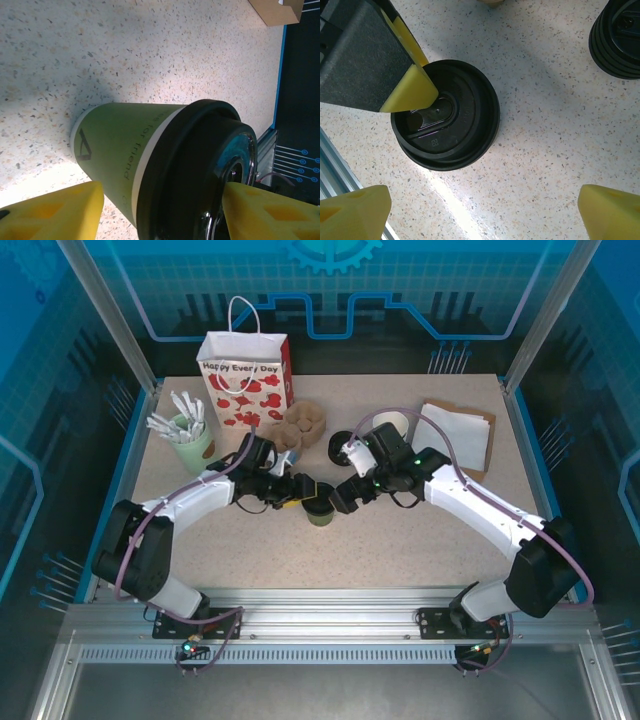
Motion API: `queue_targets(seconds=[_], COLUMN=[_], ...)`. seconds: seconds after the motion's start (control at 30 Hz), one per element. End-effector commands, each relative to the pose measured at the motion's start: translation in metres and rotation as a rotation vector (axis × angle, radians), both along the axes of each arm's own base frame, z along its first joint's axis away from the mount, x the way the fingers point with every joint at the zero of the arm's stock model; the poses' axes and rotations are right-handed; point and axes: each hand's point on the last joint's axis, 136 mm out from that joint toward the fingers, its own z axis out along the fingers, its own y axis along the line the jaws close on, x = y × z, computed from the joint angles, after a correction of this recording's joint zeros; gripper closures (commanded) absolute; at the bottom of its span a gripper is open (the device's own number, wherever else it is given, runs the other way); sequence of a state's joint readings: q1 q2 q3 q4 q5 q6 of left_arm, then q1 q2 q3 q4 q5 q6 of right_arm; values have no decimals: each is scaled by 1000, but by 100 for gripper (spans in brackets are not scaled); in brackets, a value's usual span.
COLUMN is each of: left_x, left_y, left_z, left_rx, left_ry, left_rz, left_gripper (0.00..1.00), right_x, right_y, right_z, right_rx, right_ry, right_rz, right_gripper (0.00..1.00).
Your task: Pack the takeout coffee
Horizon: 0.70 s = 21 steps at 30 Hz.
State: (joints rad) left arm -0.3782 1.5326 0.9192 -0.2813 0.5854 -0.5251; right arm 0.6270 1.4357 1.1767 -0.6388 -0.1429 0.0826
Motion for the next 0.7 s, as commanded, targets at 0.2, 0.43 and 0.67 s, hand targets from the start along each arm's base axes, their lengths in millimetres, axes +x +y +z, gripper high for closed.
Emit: queue_targets(seconds=[0.2,0.43,0.67], left_x=[-3,-8,-13], left_y=[-24,-47,-81], left_z=[5,10,11], left_rx=[-40,-44,-46], left_ry=[2,-6,-15], left_rz=[-48,-86,-125], left_gripper=[40,40,39], right_x=[-5,-3,1], right_y=[-13,-30,-55], right_z=[3,7,20], right_rx=[4,-4,19], right_ry=[12,11,-1], right_rz=[-24,-68,-147], right_gripper=[3,3,3])
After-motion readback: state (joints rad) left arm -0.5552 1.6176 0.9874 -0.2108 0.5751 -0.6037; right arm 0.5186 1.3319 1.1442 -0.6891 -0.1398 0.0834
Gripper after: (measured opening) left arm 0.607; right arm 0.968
